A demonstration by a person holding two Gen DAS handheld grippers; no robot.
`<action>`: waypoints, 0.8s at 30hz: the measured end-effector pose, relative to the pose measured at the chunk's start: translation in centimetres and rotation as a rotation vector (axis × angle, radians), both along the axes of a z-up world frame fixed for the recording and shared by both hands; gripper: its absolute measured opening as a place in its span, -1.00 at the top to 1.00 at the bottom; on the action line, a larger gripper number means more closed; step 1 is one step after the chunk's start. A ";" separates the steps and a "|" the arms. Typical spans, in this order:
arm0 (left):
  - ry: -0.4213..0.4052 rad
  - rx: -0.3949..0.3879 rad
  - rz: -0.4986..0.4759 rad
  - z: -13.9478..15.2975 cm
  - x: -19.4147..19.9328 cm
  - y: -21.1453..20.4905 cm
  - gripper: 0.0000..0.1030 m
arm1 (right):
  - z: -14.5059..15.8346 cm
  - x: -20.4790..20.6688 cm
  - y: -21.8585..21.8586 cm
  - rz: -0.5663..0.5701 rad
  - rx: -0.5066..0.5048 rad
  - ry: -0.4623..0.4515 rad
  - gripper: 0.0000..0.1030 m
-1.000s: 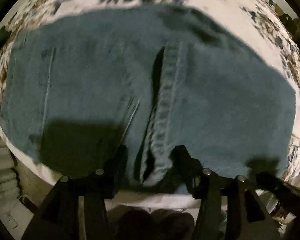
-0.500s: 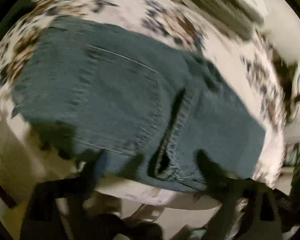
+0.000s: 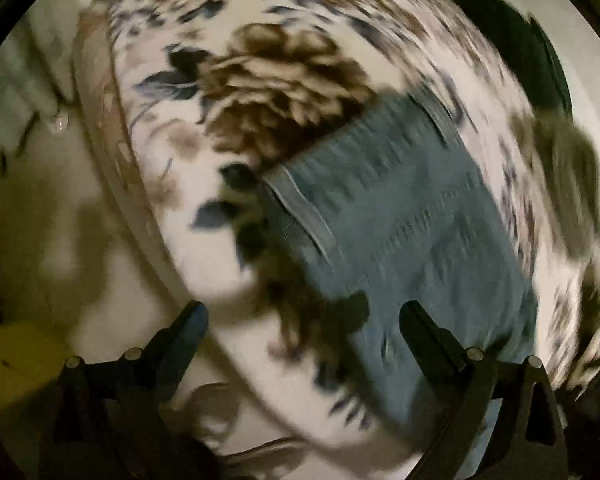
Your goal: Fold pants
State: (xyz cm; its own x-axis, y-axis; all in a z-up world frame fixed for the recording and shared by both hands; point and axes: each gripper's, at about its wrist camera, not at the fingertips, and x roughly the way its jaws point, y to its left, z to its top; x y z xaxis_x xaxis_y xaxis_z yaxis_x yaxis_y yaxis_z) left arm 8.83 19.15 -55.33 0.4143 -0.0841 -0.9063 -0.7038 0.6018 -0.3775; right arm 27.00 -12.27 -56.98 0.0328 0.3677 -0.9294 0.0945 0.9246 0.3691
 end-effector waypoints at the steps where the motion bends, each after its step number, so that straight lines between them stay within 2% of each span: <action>1: -0.027 -0.032 0.032 -0.5 0.2 0.7 -0.90 | -0.4 0.2 0.8 0.010 -0.012 0.000 -0.55; 5: -0.120 -0.124 0.107 -2.8 1.7 2.4 -0.84 | -2.7 0.3 3.2 0.053 -0.063 0.033 -0.55; 7: -0.185 -0.130 0.110 -3.1 2.4 3.0 0.10 | -3.4 0.1 3.6 0.060 -0.083 0.044 -0.55; 11: -0.200 -0.132 0.107 -4.2 3.5 3.4 -0.03 | -4.2 -0.7 3.3 0.048 -0.089 0.056 -0.55; 13: -0.211 -0.131 0.111 -4.0 3.2 3.5 -0.02 | -4.2 -1.0 3.1 0.036 -0.090 0.057 -0.55; 14: -0.209 -0.106 0.105 -3.7 3.0 3.4 0.10 | -4.1 -1.1 3.0 0.030 -0.089 0.056 -0.55; 15: -0.217 -0.066 0.098 -3.0 3.1 3.1 0.42 | -4.1 -1.3 2.8 0.025 -0.090 0.055 -0.55; 16: -0.228 -0.024 0.081 -2.4 3.2 2.3 0.52 | -3.9 -1.5 2.7 0.018 -0.097 0.052 -0.55; 19: -0.270 0.125 0.000 1.3 3.4 0.2 0.64 | -3.2 -2.0 1.8 0.008 -0.146 0.034 -0.55; 21: -0.301 0.190 -0.048 4.0 3.3 -1.4 0.65 | -2.5 -2.5 0.7 0.011 -0.247 0.012 -0.79; 22: -0.324 0.209 -0.073 5.2 3.2 -2.1 0.65 | -2.3 -2.7 0.4 0.012 -0.284 0.001 -0.97; 24: -0.357 0.246 -0.118 7.6 3.2 -3.7 0.65 | -1.9 -3.1 -0.4 0.015 -0.347 -0.021 -0.98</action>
